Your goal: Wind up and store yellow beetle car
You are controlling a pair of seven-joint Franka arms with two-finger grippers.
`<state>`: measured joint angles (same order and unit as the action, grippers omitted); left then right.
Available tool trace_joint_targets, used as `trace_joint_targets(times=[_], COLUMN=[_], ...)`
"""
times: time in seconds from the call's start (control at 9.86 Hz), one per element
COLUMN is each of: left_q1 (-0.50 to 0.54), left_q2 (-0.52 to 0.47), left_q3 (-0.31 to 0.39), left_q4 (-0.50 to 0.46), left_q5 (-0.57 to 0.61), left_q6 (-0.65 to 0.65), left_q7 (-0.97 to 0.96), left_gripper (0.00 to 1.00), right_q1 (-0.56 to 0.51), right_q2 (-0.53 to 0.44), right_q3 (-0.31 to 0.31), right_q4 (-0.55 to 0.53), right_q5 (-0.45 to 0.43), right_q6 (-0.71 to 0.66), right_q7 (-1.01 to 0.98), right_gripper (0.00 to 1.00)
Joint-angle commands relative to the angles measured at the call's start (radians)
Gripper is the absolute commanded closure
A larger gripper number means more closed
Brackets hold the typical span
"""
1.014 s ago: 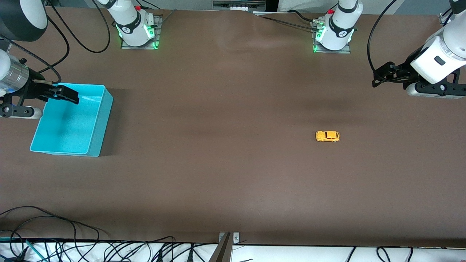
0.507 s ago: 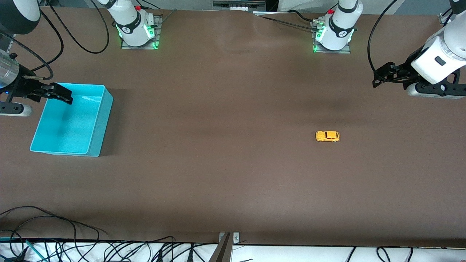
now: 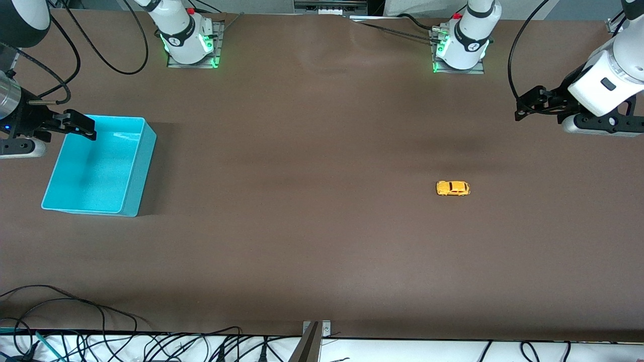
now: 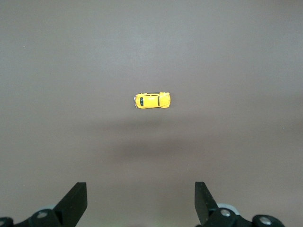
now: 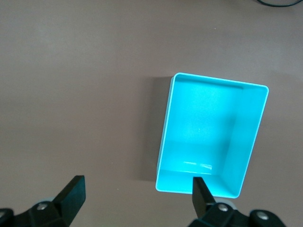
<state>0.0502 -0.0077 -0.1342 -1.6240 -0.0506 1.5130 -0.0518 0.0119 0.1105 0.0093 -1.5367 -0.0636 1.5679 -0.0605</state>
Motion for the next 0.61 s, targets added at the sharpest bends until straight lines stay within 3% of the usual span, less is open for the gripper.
trace_joint_targets(times=[0.0, 0.51], left_q1=[-0.001, 0.0], left_q2=[0.011, 0.012], left_q3=[-0.002, -0.002], left_q4=[0.032, 0.032], left_q5=[0.011, 0.011], left_q6=[-0.025, -0.023], left_q7=[-0.002, 0.001], left_gripper=[0.0, 0.0], right_q1=[-0.007, -0.003], right_q2=[-0.005, 0.002], right_q3=[0.004, 0.008], right_q4=[0.003, -0.007], right_q5=[-0.021, -0.019], right_q6=[-0.02, -0.022], right_q7=[-0.015, 0.041], right_gripper=[0.0, 0.0])
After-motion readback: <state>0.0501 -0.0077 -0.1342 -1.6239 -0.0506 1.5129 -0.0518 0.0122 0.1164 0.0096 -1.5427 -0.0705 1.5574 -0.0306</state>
